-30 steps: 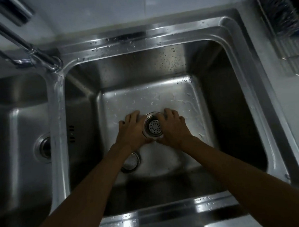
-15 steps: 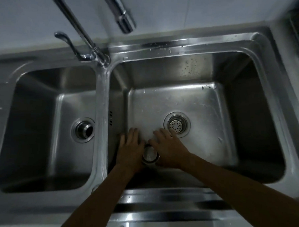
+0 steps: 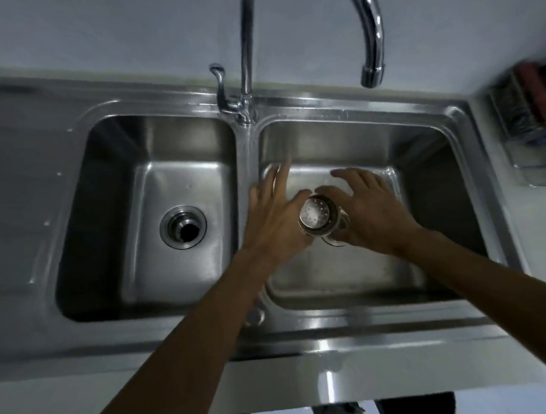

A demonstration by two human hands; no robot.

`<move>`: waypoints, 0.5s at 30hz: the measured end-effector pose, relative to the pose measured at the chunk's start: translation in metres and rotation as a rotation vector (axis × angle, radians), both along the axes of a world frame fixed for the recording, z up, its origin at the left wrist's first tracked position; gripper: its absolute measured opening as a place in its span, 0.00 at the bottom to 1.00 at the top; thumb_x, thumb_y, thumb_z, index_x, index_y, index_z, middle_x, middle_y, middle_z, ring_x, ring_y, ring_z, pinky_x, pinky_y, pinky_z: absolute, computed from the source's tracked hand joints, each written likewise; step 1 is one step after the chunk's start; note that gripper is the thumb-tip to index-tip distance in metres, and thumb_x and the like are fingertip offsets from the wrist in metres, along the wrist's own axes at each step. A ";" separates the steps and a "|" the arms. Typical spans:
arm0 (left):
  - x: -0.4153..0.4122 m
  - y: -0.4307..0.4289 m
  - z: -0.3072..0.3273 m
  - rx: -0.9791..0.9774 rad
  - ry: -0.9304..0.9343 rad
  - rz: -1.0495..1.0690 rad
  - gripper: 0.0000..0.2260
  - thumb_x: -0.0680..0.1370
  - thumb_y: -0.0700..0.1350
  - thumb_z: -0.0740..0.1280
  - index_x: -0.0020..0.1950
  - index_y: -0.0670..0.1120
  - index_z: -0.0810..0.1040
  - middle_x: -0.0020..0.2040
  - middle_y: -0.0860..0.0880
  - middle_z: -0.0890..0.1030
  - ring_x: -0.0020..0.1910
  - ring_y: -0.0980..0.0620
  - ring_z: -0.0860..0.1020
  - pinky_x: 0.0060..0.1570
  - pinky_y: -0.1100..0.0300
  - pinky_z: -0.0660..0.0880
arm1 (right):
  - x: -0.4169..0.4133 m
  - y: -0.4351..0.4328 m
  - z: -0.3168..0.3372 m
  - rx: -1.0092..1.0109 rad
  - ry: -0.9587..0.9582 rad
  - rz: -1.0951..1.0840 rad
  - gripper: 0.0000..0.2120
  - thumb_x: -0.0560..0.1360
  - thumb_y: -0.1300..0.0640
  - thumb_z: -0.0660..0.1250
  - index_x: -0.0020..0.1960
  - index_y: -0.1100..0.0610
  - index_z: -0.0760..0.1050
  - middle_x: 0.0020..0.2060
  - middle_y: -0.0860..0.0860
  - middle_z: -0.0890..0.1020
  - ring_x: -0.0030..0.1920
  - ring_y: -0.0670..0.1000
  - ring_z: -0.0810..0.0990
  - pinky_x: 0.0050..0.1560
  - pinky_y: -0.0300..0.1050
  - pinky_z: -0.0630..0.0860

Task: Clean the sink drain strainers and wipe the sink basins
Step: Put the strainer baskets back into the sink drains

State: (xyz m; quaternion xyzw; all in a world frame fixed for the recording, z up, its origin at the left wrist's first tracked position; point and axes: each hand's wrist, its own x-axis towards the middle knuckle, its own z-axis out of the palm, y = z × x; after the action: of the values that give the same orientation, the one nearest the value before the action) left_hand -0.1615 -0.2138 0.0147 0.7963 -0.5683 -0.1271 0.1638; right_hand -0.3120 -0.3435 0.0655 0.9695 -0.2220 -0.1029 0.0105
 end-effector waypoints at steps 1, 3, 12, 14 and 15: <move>0.014 0.009 0.008 -0.019 -0.010 0.006 0.35 0.66 0.62 0.77 0.72 0.57 0.74 0.85 0.43 0.50 0.83 0.41 0.52 0.76 0.39 0.56 | 0.015 0.007 0.007 -0.004 -0.011 0.012 0.39 0.67 0.37 0.74 0.74 0.49 0.70 0.73 0.59 0.70 0.71 0.64 0.69 0.68 0.63 0.68; 0.046 0.033 0.019 -0.045 -0.050 0.044 0.34 0.67 0.63 0.76 0.71 0.57 0.75 0.83 0.42 0.55 0.82 0.41 0.56 0.74 0.39 0.58 | 0.049 0.025 0.013 0.002 -0.043 0.046 0.40 0.67 0.37 0.75 0.75 0.50 0.68 0.73 0.58 0.70 0.71 0.63 0.69 0.68 0.62 0.69; 0.178 0.158 -0.035 0.237 0.011 0.341 0.41 0.64 0.70 0.69 0.75 0.56 0.71 0.81 0.43 0.60 0.78 0.38 0.61 0.71 0.35 0.61 | 0.223 0.132 -0.066 0.132 -0.011 0.205 0.36 0.71 0.38 0.71 0.75 0.46 0.65 0.69 0.53 0.73 0.66 0.59 0.74 0.64 0.57 0.71; 0.186 0.155 -0.062 0.359 0.039 0.344 0.42 0.65 0.69 0.73 0.76 0.57 0.69 0.81 0.44 0.60 0.78 0.38 0.60 0.72 0.35 0.60 | 0.238 0.142 -0.097 0.150 0.067 0.152 0.35 0.72 0.38 0.70 0.75 0.45 0.64 0.67 0.53 0.73 0.65 0.59 0.74 0.64 0.56 0.70; 0.189 0.151 -0.075 0.397 0.052 0.345 0.42 0.66 0.67 0.75 0.77 0.57 0.68 0.80 0.44 0.60 0.78 0.38 0.60 0.73 0.35 0.59 | 0.243 0.144 -0.111 0.168 0.103 0.112 0.34 0.73 0.38 0.70 0.76 0.44 0.63 0.66 0.53 0.73 0.65 0.60 0.74 0.64 0.57 0.70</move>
State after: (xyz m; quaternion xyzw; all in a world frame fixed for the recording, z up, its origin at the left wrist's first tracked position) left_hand 0.0274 -0.0626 -0.0598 0.8943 -0.3838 -0.2268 0.0383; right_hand -0.0687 -0.1990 -0.0458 0.9713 -0.1573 -0.1700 -0.0536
